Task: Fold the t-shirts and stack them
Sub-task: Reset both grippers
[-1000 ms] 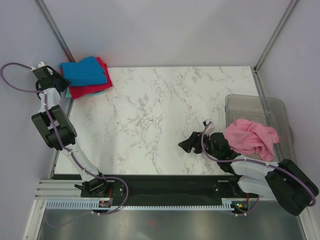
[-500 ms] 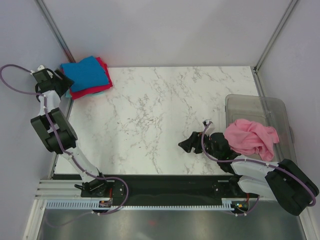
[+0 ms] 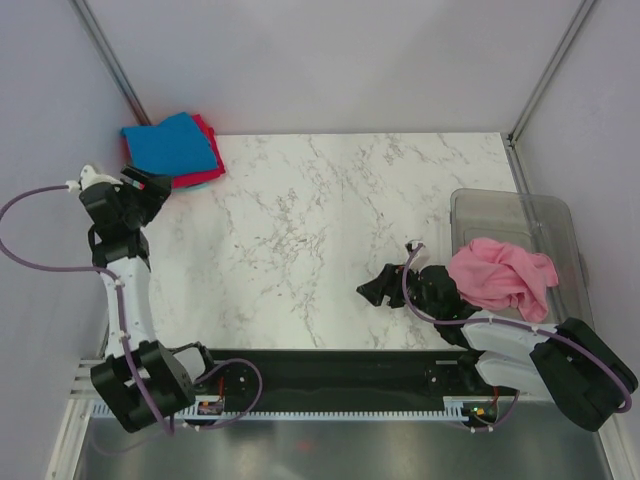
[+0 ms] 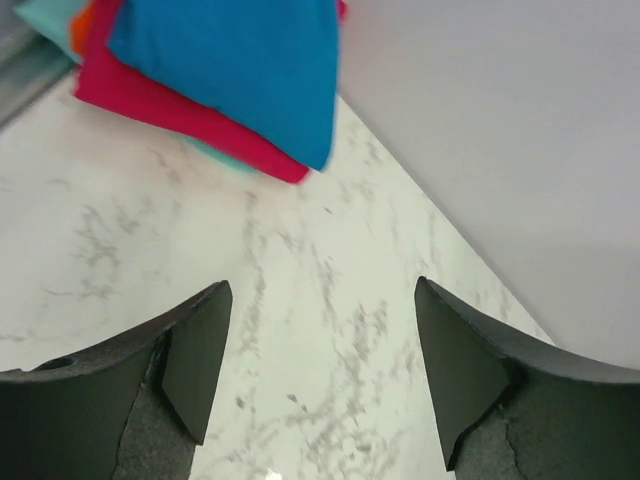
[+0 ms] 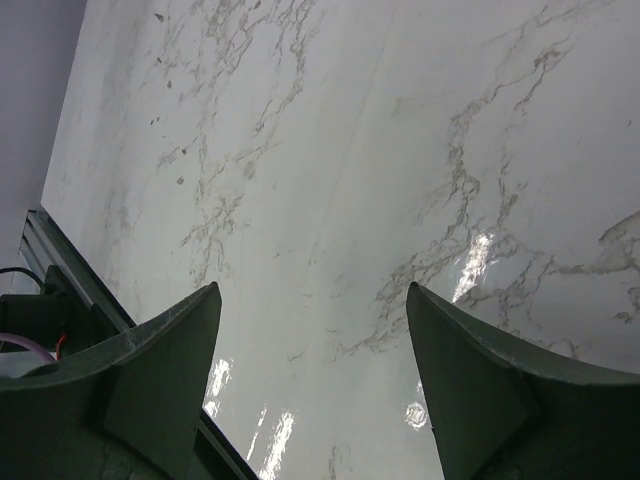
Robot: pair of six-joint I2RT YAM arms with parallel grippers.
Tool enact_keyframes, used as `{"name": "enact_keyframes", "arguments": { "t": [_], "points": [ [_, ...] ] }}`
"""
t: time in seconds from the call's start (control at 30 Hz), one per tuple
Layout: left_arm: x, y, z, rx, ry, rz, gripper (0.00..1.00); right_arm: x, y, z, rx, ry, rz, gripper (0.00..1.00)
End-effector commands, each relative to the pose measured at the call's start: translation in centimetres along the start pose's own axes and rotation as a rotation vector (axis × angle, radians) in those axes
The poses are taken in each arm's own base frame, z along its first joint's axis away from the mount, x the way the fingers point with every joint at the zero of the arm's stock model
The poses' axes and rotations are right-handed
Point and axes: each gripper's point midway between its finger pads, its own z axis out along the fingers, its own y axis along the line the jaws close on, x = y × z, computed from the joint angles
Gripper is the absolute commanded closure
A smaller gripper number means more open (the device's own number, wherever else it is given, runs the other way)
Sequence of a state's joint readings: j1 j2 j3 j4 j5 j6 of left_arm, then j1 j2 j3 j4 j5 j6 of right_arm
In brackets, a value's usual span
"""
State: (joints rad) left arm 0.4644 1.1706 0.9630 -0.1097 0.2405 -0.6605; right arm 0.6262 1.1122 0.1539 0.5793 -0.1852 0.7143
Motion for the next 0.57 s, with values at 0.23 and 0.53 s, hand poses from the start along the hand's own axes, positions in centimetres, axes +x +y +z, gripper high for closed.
{"name": "enact_keyframes", "arguments": {
  "t": [0.23,0.53],
  "points": [
    [12.0,-4.6,-10.8,0.306,0.229,0.153,0.18,-1.0,-0.2,0.2,0.044,-0.029,0.009,0.15],
    [17.4,-5.2,-16.3,0.476,0.347,0.206,0.00,-1.6,-1.3,-0.3,0.123,-0.066,0.034,0.07]
  ]
}}
